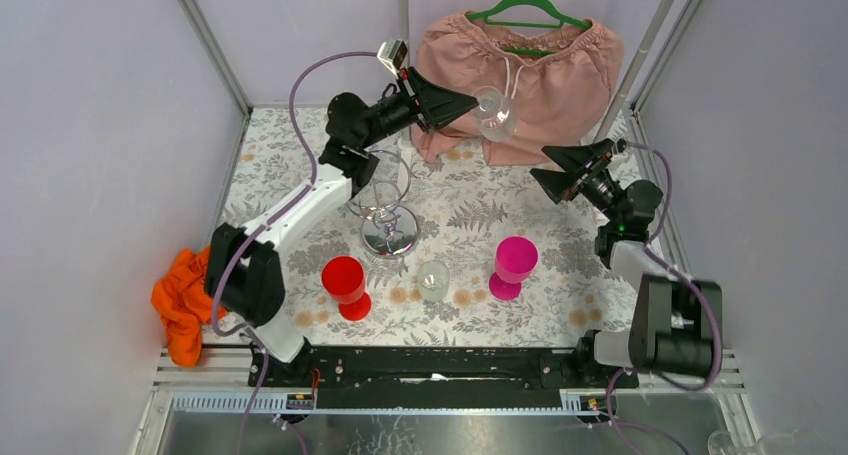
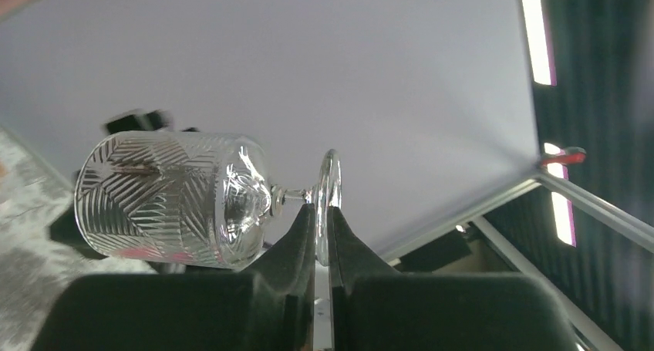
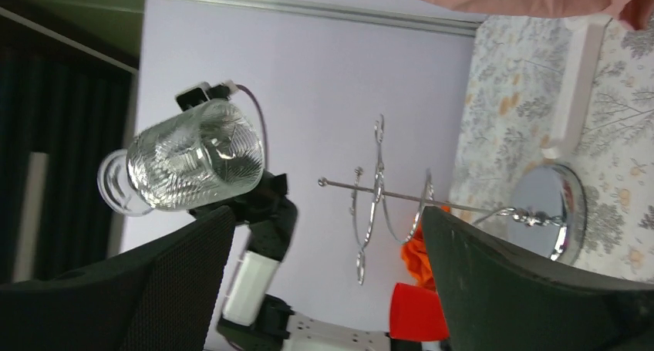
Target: Take the wine glass off the wine glass rack
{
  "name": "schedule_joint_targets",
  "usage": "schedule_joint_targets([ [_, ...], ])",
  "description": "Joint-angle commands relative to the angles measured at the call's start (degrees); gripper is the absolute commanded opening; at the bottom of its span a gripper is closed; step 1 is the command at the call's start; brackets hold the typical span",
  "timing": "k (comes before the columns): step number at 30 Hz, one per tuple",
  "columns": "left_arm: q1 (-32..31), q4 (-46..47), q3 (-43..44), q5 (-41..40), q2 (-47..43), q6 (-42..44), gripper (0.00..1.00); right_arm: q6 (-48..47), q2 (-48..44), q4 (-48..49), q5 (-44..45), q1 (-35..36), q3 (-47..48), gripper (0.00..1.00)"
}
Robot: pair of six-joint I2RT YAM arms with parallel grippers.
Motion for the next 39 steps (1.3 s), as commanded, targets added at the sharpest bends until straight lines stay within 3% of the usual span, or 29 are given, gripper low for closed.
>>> schedule_joint_targets([
  [1,-0.4,30.8,-1.5,-0.3,3.7,-14.6,0.00,20.2,9.2,37.1,-2.1,-1.4,0.0,0.97],
  [6,-1.0,48.3,-1.8,-2.1,10.5,-27.5,0.00,15.2,8.8,37.2,-2.0,-1.5,1.3,0.96],
  [12,-1.5,51.6,-4.5,-2.6,11.4,-29.1,0.00,15.3,6.6,37.1,-1.4,-1.5,4.9,0.93],
  [24,-2.4,48.5,-7.0,-2.1,11.1,-27.0,0.00,19.2,5.6,37.3,-1.8,-0.6,10.7,0.90],
  [32,-2.7,30.4,-2.9,-0.1,3.3,-16.9,0.00,21.4,3.9,37.2,-0.8,0.8,13.6,0.90],
  [39,-3.0,28.7,-1.2,0.4,2.6,-17.2,0.00,22.5,3.4,37.3,-0.4,1.7,14.3,0.90],
])
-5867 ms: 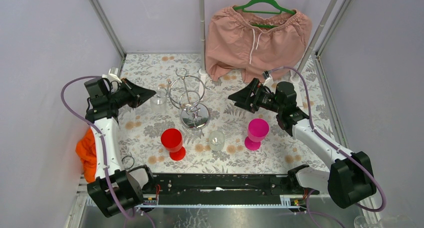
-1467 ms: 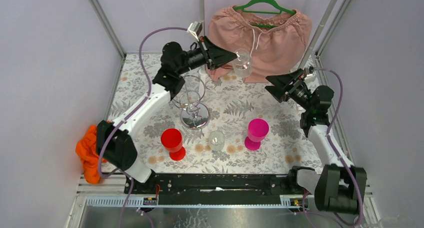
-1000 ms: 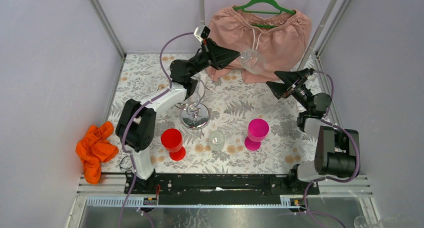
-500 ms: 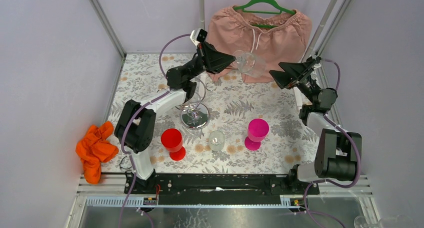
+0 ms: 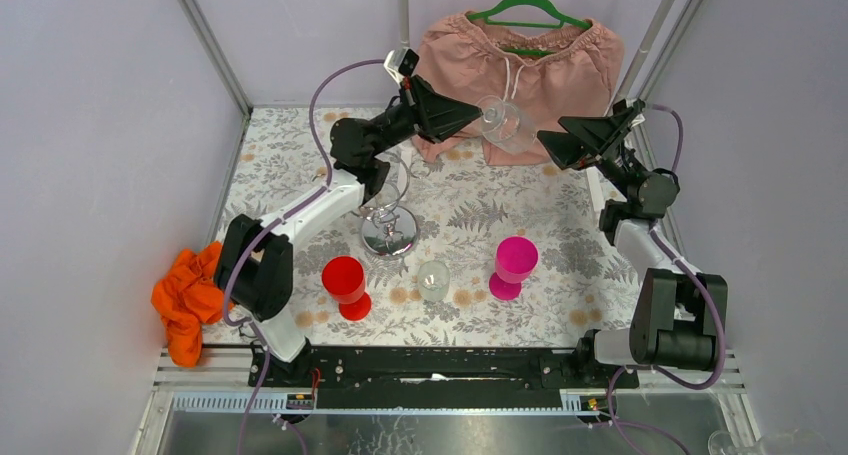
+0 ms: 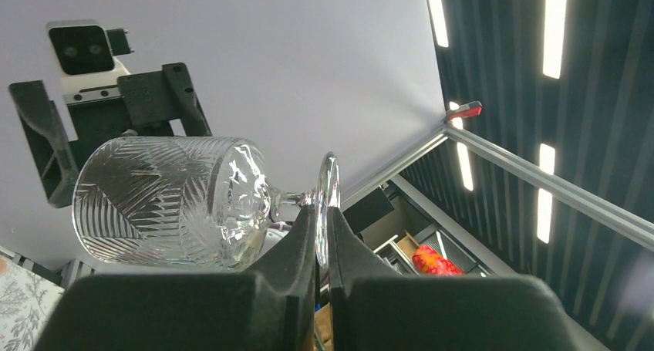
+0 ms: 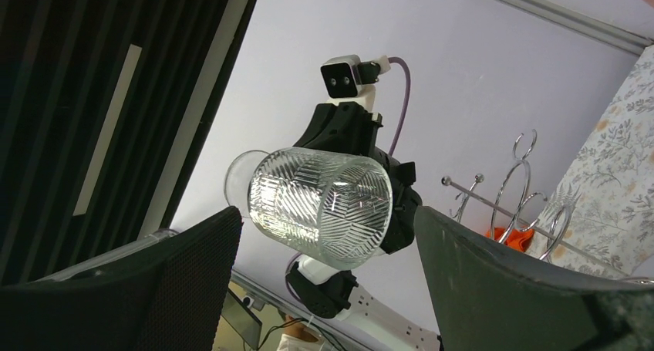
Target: Take the wine glass off the wine glass rack
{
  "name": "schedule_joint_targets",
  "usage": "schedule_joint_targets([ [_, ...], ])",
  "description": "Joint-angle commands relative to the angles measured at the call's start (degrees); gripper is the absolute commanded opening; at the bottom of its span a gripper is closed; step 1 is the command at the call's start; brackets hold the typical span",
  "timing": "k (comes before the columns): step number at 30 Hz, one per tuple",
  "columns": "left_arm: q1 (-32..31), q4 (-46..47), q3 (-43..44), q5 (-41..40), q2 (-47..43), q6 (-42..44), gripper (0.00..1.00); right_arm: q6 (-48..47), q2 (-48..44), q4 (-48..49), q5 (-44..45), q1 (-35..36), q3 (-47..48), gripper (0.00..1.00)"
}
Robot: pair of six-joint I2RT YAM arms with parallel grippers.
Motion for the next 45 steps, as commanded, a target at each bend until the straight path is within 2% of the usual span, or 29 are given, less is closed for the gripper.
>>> schedule_joint_targets([
  [1,-0.7,0.4,2.8,-0.7,-2.0,1.4,0.00,1.2,-1.8,11.7,0.5,1.5,2.9,0.90],
  [12,-1.7,2.6,1.7,-1.3,-1.8,0.3,0.00,2.1,-2.3,11.7,3.2,6.1,3.4,0.90],
  [21,-1.8,10.9,-0.6,-2.5,-0.6,-3.7,0.00,3.3,-4.4,11.8,6.0,10.5,4.3,0.84],
  [33,-2.0,18.4,-3.9,-4.9,-2.1,-6.9,0.00,4.5,-8.6,11.8,9.3,14.6,6.1,0.63],
  [39,-2.0,18.9,-7.2,-4.8,-4.9,-5.7,0.00,5.0,-11.1,11.7,9.9,16.0,6.8,0.57],
  [45,-3.3,17.0,-8.7,-4.4,-6.9,-3.3,0.00,5.3,-12.5,11.7,10.4,17.9,7.3,0.43],
])
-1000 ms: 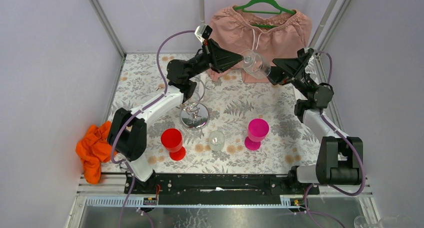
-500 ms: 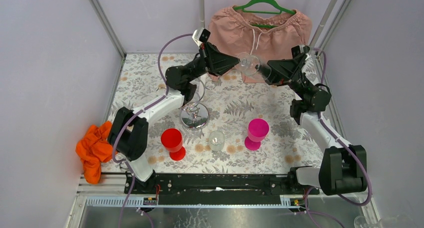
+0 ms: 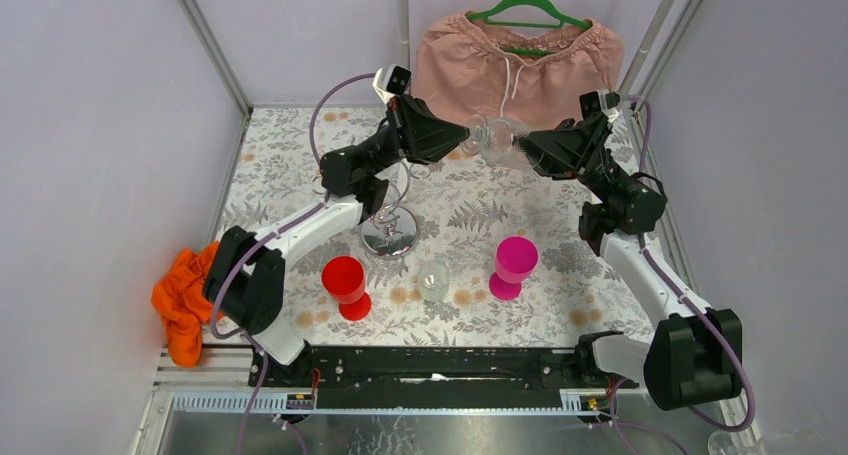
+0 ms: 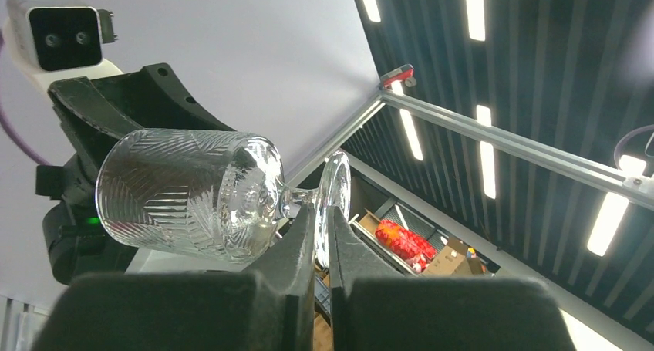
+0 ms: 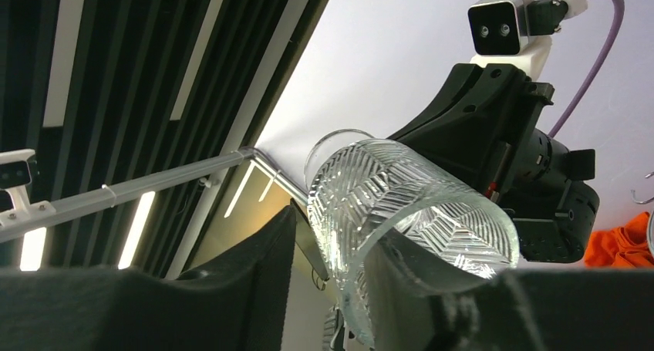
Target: Take the wine glass off the wine glass rack
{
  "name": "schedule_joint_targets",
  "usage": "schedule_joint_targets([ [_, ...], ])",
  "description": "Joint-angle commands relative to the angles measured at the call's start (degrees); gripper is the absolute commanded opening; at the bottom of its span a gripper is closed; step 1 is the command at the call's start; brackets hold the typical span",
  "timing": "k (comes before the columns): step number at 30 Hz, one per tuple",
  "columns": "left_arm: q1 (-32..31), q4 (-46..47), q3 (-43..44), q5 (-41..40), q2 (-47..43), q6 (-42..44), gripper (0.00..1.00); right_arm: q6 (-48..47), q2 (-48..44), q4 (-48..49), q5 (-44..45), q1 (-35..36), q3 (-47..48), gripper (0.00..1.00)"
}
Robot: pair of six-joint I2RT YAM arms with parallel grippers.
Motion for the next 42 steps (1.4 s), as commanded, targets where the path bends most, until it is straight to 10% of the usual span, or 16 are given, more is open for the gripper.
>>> schedule_joint_targets([
  [1,-1.3,1.9,-1.0,-0.9,-2.2,3.3,0.00,0.8,-3.4,12.5,2.6,1.8,3.8,0.41],
  [15,-3.3,0.7,-0.4,0.1,-1.0,4.6,0.00,-0.1,-6.6,9.6,2.2,3.8,4.3,0.00],
  [35,-3.4,-11.6,-0.7,1.8,-7.1,13.3,0.52,-10.4,-16.4,-7.8,-0.7,3.8,9.2,0.00],
  [42,-3.1,-37.8,0.1,0.6,-14.0,29.0,0.53,-18.2,-20.7,-21.3,-3.2,3.8,11.3,0.00],
])
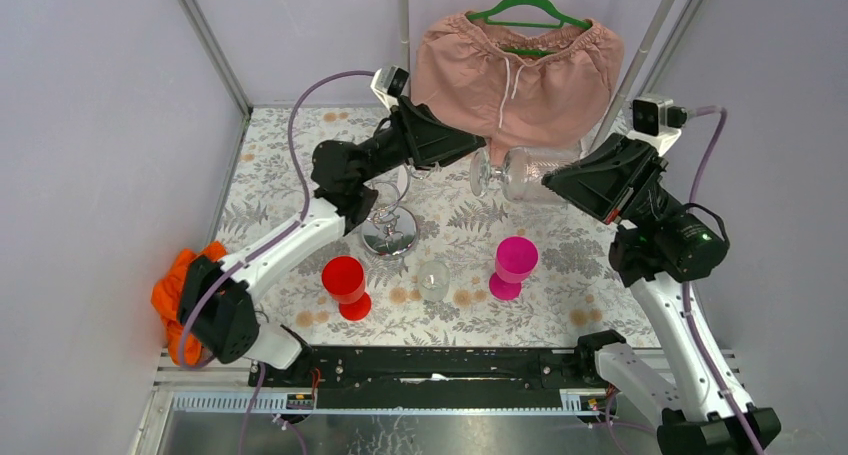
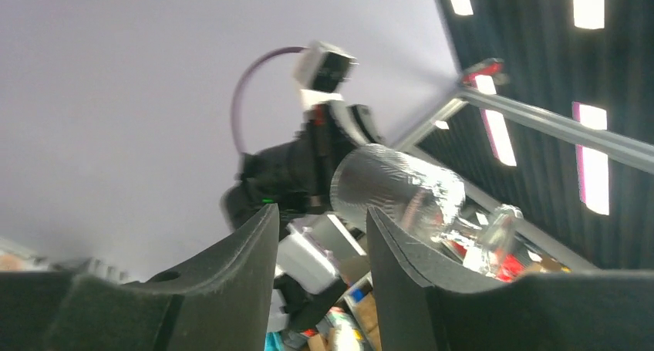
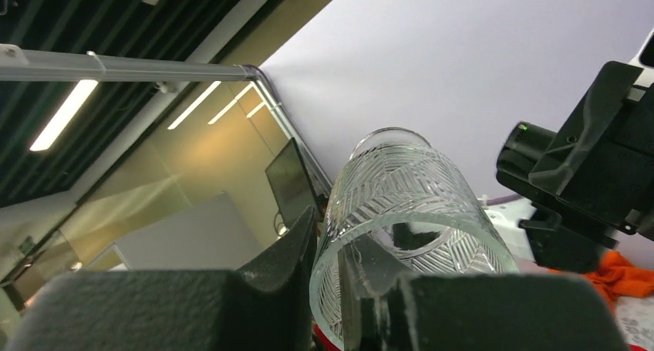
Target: Take the wine glass off the wine glass rack
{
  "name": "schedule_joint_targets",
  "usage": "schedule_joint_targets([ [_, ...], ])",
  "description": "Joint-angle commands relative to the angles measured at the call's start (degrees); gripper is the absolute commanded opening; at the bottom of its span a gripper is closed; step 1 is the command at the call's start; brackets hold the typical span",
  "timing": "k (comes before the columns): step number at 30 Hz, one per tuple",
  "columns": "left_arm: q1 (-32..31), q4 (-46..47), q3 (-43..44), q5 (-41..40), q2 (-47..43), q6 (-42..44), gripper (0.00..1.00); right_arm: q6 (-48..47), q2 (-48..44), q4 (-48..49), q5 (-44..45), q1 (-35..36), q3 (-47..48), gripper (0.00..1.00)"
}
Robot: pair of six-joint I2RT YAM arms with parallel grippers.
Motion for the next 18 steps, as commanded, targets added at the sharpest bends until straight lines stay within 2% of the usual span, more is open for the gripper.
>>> schedule_joint_targets([
  [1,0.2,-27.7,2.3,-1.5,-7.0,19.5,0.53,-9.0,-3.7,-12.0,-0.8,0.5,4.2,0.00],
  [5,0.2,-60.5,9.7,-13.9,-13.3,37.3,0.52,-25.8,-8.6,-35.8,-1.3,0.4,8.6,0.00],
  [6,0.3,-66.8,11.5,-20.1,-15.2,40.4,0.52,-29.9,-9.5,-41.4,-0.8,0.5,10.0,0.00],
  [7,0.2,-71.9,12.6,-22.7,-16.1,42.5,0.52,-33.8,-10.2,-46.5,-0.3,0.4,11.6,0.00],
  [9,0.2,-77.5,13.6,-30.0,-19.3,45.7,0.52,-40.7,-10.8,-54.4,0.9,0.5,14.5,0.00],
  [15,0.2,-88.9,15.0,-41.9,-24.1,49.5,0.51,-49.8,-9.4,-67.6,3.5,0.4,20.0,0.00],
  [18,0.2,-94.8,15.1,-47.2,-26.0,51.0,0.50,-58.0,-7.2,-79.0,7.5,0.4,24.0,0.00],
])
